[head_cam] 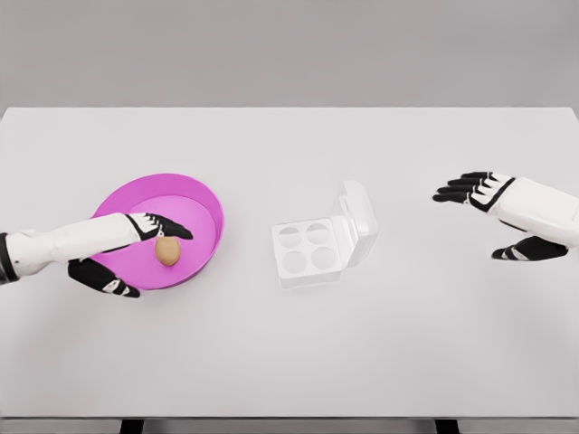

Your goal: Pack egg into the box and close the box lid

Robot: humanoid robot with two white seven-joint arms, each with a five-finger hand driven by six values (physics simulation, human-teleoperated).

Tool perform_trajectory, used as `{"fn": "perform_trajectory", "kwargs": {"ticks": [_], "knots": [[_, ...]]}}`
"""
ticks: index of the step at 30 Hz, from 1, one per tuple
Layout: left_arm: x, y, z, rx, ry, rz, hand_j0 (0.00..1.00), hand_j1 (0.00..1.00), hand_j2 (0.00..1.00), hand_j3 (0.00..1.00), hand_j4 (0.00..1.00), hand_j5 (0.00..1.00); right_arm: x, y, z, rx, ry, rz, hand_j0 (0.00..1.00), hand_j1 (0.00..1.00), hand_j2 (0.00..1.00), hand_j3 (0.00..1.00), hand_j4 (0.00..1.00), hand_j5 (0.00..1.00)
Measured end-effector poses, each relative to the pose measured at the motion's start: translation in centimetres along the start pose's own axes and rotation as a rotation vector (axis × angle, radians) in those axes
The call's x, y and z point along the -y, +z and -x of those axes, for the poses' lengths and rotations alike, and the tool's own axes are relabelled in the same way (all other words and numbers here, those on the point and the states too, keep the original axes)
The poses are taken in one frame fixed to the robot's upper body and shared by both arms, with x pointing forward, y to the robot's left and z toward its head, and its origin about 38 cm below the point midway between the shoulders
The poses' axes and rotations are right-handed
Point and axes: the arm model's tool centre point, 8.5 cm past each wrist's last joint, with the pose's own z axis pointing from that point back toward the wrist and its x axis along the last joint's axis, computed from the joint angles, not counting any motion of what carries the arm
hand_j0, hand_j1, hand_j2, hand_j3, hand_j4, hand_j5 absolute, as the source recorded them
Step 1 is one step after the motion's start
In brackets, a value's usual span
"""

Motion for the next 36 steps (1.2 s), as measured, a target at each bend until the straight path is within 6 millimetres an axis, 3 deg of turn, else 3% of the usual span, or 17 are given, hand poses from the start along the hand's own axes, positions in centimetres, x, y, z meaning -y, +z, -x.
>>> {"fn": "perform_trajectory", "kwargs": {"ticks": [4, 8, 13, 16, 17, 18, 21, 24, 29, 36], "knots": [[-1.6, 0.9, 0.0, -0.011, -0.023, -0.041, 1.0, 1.0, 1.0, 1.0, 1.0, 1.0, -0.7, -0.1, 1.2, -0.091, 0.06, -0.036, 1.0, 1.0, 1.0, 1.0, 1.0, 1.0], [-2.6, 0.9, -0.1, -0.014, -0.035, -0.074, 0.98, 0.98, 0.98, 0.98, 0.98, 0.98, 3.1, -3.0, 2.3, -0.088, 0.127, 0.009, 1.0, 1.0, 1.0, 1.0, 1.0, 1.0], [-2.1, 1.0, 1.9, -0.116, 0.062, -0.087, 0.9, 0.9, 0.9, 0.9, 0.9, 0.9, -0.6, -6.5, 3.4, -0.06, 0.048, -0.083, 1.0, 1.0, 1.0, 1.0, 1.0, 1.0], [-1.6, 0.6, 2.6, -0.146, 0.105, -0.093, 0.87, 0.87, 0.87, 0.87, 0.87, 0.87, 0.0, -8.1, 4.1, -0.056, 0.044, -0.09, 1.0, 1.0, 1.0, 1.0, 1.0, 1.0], [-1.5, 0.5, 2.8, -0.151, 0.112, -0.094, 0.84, 0.84, 0.84, 0.84, 0.84, 0.84, -0.9, -8.4, 4.4, -0.057, 0.027, -0.113, 1.0, 1.0, 1.0, 1.0, 1.0, 1.0], [-1.5, 0.5, 2.9, -0.154, 0.116, -0.095, 0.82, 0.82, 0.82, 0.82, 0.82, 0.82, -2.1, -8.4, 4.5, -0.058, 0.01, -0.141, 1.0, 1.0, 1.0, 1.0, 1.0, 1.0], [-1.3, 0.3, 3.0, -0.164, 0.117, -0.09, 0.82, 0.82, 0.82, 0.82, 0.82, 0.82, -3.1, -7.4, 5.1, -0.075, 0.013, -0.197, 1.0, 1.0, 1.0, 1.0, 1.0, 1.0], [-0.8, -0.3, 3.1, -0.17, 0.097, -0.074, 0.84, 0.84, 0.84, 0.84, 0.84, 0.84, -3.9, -6.9, 4.0, -0.05, 0.029, -0.227, 1.0, 1.0, 1.0, 1.0, 1.0, 1.0], [0.0, -1.0, 3.1, -0.178, 0.067, -0.041, 0.84, 0.84, 0.84, 0.84, 0.84, 0.84, -3.5, -6.7, 2.3, -0.006, 0.068, -0.235, 1.0, 1.0, 1.0, 1.0, 1.0, 1.0], [0.2, -1.7, 3.3, -0.206, 0.006, -0.007, 0.83, 0.83, 0.83, 0.83, 0.83, 0.83, -3.0, -6.4, 1.7, 0.007, 0.091, -0.24, 1.0, 1.0, 1.0, 1.0, 1.0, 1.0]]}}
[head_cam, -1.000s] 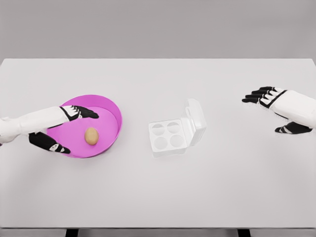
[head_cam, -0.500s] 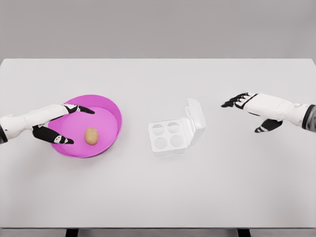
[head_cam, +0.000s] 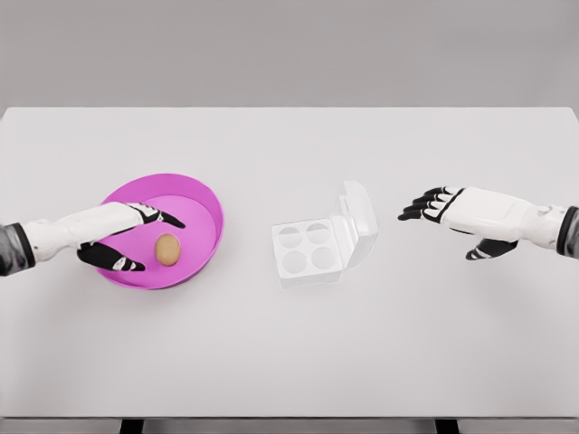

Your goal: Pack egg into the box and close the box lid

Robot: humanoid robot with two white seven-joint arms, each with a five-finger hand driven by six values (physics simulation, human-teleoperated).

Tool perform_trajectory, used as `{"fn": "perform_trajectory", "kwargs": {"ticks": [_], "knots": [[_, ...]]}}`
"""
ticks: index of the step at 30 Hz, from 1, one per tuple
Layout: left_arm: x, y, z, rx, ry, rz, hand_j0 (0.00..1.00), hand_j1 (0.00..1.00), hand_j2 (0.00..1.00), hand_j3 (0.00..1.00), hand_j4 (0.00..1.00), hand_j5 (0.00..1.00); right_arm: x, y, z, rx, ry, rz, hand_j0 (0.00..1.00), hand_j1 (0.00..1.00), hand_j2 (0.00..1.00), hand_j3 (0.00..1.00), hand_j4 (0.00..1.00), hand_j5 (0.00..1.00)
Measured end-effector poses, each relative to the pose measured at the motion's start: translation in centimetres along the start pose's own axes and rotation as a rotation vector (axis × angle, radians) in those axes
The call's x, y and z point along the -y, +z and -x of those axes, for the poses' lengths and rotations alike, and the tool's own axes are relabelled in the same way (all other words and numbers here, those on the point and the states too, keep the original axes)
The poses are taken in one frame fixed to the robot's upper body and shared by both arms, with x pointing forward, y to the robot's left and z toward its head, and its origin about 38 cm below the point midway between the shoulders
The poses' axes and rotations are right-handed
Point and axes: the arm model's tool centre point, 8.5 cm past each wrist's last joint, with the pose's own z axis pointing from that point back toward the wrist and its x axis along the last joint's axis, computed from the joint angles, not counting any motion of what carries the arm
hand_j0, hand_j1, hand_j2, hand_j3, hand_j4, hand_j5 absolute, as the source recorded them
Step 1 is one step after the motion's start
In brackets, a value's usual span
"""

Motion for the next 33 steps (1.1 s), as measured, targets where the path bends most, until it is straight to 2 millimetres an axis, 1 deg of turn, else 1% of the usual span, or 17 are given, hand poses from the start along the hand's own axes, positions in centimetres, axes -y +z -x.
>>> {"fn": "perform_trajectory", "kwargs": {"ticks": [5, 9, 13, 24, 33], "knots": [[0.0, -0.4, -0.2, 0.004, -0.007, -0.002, 0.83, 0.83, 0.83, 0.83, 0.83, 0.83, 0.0, 0.4, -0.2, 0.0, 0.011, -0.01, 1.0, 1.0, 1.0, 1.0, 1.0, 1.0], [0.1, -0.7, -0.3, 0.008, -0.008, -0.003, 0.83, 0.83, 0.83, 0.83, 0.83, 0.83, -0.5, 0.5, -0.6, 0.01, 0.011, -0.023, 1.0, 1.0, 1.0, 1.0, 1.0, 1.0], [0.4, -1.2, -0.4, 0.011, -0.011, -0.002, 0.83, 0.83, 0.83, 0.83, 0.83, 0.83, -0.2, 0.4, -1.1, 0.02, 0.023, -0.019, 1.0, 1.0, 1.0, 1.0, 1.0, 1.0], [1.1, -1.8, -0.5, 0.014, -0.003, 0.005, 0.82, 0.82, 0.82, 0.82, 0.82, 0.82, -0.3, 0.7, -1.2, 0.02, 0.026, -0.026, 1.0, 1.0, 1.0, 1.0, 1.0, 1.0], [1.5, -1.9, -0.5, 0.015, 0.001, 0.014, 0.77, 0.77, 0.77, 0.77, 0.77, 0.77, -0.4, 0.7, -1.4, 0.025, 0.029, -0.03, 1.0, 1.0, 1.0, 1.0, 1.0, 1.0]]}}
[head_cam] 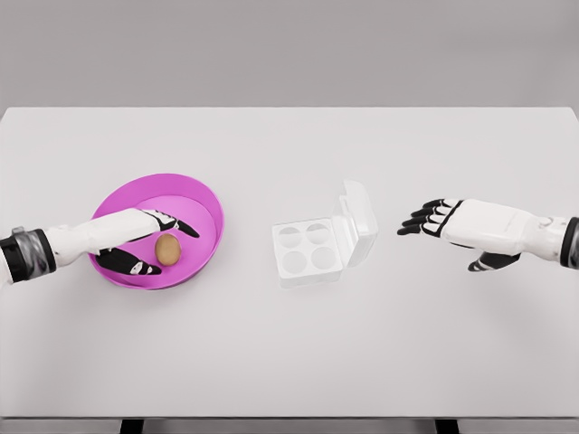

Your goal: Pack egg into the box and close the box lid

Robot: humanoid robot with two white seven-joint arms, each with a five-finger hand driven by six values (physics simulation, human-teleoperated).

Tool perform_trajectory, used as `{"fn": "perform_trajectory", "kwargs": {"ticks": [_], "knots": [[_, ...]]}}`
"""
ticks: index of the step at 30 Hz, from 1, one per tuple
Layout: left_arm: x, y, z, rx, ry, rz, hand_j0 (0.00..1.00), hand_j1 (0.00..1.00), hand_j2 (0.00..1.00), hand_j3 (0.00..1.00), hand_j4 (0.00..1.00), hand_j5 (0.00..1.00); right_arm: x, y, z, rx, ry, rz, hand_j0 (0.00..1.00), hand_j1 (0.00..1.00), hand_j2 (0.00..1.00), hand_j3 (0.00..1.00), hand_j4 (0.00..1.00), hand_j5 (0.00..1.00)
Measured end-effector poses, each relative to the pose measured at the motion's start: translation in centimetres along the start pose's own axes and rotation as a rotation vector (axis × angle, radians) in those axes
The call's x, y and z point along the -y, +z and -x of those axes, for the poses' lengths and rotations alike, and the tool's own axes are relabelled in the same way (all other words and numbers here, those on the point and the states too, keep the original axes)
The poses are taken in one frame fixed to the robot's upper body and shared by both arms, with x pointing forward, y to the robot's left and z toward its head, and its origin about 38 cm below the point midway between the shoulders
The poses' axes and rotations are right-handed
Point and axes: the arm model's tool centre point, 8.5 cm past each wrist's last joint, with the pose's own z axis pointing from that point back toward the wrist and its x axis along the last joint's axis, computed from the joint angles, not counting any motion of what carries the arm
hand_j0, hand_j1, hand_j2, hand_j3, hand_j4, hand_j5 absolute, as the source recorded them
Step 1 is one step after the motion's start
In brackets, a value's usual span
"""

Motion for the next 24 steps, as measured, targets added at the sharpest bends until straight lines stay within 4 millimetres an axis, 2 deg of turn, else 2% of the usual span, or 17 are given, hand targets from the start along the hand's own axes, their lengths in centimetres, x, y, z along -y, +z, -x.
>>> {"fn": "perform_trajectory", "kwargs": {"ticks": [4, 7, 15, 24], "knots": [[0.1, 0.0, 0.0, 0.0, 0.004, 0.0, 0.75, 0.75, 0.75, 0.75, 0.75, 0.75, -0.3, 0.0, -0.1, 0.003, -0.004, -0.007, 1.0, 1.0, 1.0, 1.0, 1.0, 1.0], [0.1, 0.1, 0.0, 0.0, 0.005, -0.001, 0.73, 0.73, 0.73, 0.73, 0.73, 0.73, -1.4, 0.0, -0.4, 0.008, -0.024, -0.027, 1.0, 1.0, 1.0, 1.0, 1.0, 1.0], [0.2, 0.2, 0.1, 0.0, 0.009, 0.002, 0.74, 0.74, 0.74, 0.74, 0.74, 0.74, -1.4, 0.1, -0.5, 0.007, -0.017, -0.032, 1.0, 1.0, 1.0, 1.0, 1.0, 1.0], [0.3, 0.2, 0.1, -0.001, 0.011, 0.003, 0.7, 0.7, 0.7, 0.7, 0.7, 0.7, -1.1, 0.1, -0.9, 0.018, -0.005, -0.029, 1.0, 1.0, 1.0, 1.0, 1.0, 1.0]]}}
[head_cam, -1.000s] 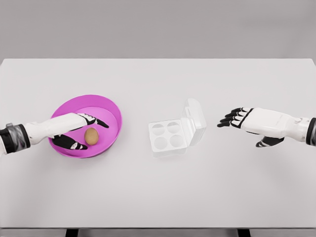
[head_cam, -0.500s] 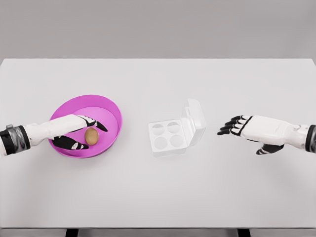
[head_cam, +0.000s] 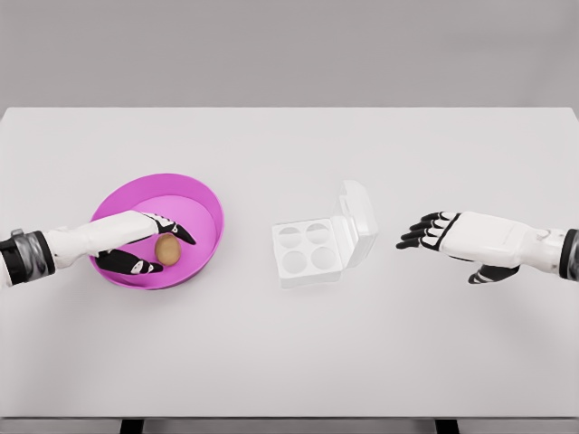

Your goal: Pack egg into the box and close the box lid

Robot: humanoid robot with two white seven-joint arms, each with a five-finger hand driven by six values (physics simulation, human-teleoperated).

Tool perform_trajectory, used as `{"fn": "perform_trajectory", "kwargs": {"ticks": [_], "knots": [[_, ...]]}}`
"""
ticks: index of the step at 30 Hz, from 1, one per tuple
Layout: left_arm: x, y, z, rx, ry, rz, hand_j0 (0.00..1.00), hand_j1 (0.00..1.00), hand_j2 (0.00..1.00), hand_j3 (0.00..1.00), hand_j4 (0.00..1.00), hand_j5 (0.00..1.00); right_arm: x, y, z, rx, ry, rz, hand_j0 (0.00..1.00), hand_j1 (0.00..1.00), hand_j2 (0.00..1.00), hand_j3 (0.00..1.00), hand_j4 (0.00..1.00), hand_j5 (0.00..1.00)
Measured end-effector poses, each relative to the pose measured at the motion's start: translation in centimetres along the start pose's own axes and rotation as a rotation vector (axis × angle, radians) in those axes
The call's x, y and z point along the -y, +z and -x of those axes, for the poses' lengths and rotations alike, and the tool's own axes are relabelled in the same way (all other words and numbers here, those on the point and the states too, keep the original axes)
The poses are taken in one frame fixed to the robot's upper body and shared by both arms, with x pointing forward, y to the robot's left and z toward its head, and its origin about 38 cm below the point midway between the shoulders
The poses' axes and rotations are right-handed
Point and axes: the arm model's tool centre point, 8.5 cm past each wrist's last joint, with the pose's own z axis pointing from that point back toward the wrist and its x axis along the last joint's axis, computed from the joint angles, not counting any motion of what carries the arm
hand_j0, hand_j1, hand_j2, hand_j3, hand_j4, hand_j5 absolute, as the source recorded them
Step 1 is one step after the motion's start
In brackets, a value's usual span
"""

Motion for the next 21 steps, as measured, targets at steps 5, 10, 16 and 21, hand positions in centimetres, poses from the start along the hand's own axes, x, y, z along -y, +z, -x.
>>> {"fn": "perform_trajectory", "kwargs": {"ticks": [5, 10, 16, 21], "knots": [[0.08, -0.02, 0.0, 0.0, 0.002, 0.001, 0.66, 0.66, 0.66, 0.66, 0.66, 0.66, 0.04, 0.09, 0.01, 0.0, 0.004, -0.001, 1.0, 1.0, 1.0, 1.0, 1.0, 1.0], [0.21, -0.09, -0.03, 0.002, 0.003, 0.005, 0.66, 0.66, 0.66, 0.66, 0.66, 0.66, 0.08, 0.19, 0.04, -0.001, 0.007, -0.003, 1.0, 1.0, 1.0, 1.0, 1.0, 1.0], [0.25, -0.13, -0.05, 0.003, 0.003, 0.006, 0.55, 0.55, 0.55, 0.55, 0.55, 0.55, 0.15, 0.21, -0.03, 0.0, 0.009, -0.003, 1.0, 1.0, 1.0, 1.0, 1.0, 1.0], [0.2, -0.17, -0.07, 0.003, 0.003, 0.004, 0.5, 0.5, 0.5, 0.5, 0.5, 0.5, 0.21, 0.2, -0.12, 0.002, 0.012, -0.002, 1.0, 1.0, 1.0, 1.0, 1.0, 1.0]]}}
